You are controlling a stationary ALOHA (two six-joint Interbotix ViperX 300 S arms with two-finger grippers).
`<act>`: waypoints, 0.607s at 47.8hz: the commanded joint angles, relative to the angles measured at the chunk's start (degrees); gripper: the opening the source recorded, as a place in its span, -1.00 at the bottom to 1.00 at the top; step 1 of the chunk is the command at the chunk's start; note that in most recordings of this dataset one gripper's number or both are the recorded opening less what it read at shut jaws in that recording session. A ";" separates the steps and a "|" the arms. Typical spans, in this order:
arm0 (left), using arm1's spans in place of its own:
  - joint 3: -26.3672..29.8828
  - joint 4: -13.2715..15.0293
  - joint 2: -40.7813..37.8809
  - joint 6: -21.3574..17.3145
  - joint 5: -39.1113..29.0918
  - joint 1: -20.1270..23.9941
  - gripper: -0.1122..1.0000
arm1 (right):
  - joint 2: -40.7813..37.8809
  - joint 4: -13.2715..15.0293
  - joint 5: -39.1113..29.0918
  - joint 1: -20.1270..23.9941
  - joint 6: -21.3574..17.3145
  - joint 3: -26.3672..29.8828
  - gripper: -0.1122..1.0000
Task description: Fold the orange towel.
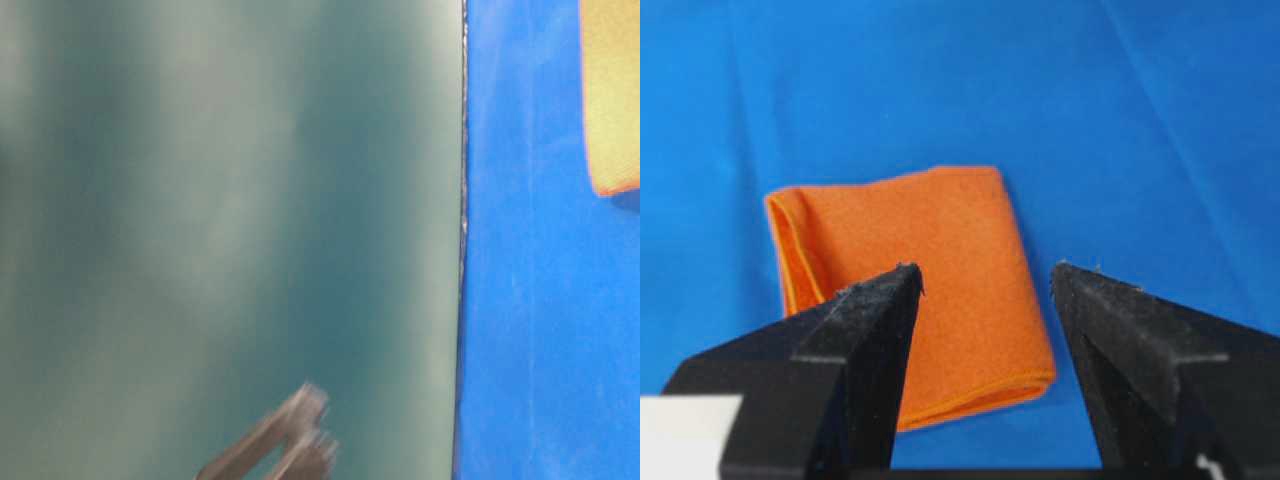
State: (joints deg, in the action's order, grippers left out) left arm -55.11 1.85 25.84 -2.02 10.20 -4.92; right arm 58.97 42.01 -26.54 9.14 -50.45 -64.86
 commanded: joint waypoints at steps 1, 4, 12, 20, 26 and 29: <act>-2.81 -0.09 5.62 -0.09 1.41 -0.18 0.66 | 2.29 1.32 1.05 0.09 0.09 -0.70 0.28; -5.89 -0.09 9.84 -0.09 1.41 -0.18 0.66 | 4.31 2.11 2.11 0.09 0.00 -2.29 0.28; -12.30 -0.09 19.25 -0.09 1.23 -0.18 0.66 | 8.70 2.81 4.13 -0.62 -0.35 -5.98 0.28; -19.07 -0.09 29.53 -0.09 0.88 -0.09 0.65 | 11.16 2.72 6.24 -2.81 -0.70 -9.23 0.28; -22.15 -0.09 34.45 -0.09 0.26 -0.18 0.65 | 11.43 2.72 7.56 -3.96 -0.70 -9.76 0.28; -23.20 -0.09 35.95 -0.09 -0.18 -0.09 0.65 | 11.25 2.72 7.56 -3.96 -0.70 -9.84 0.28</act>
State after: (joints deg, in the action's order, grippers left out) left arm -77.96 1.93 60.21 -2.02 10.20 -5.01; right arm 70.66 44.56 -19.60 5.27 -51.06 -75.32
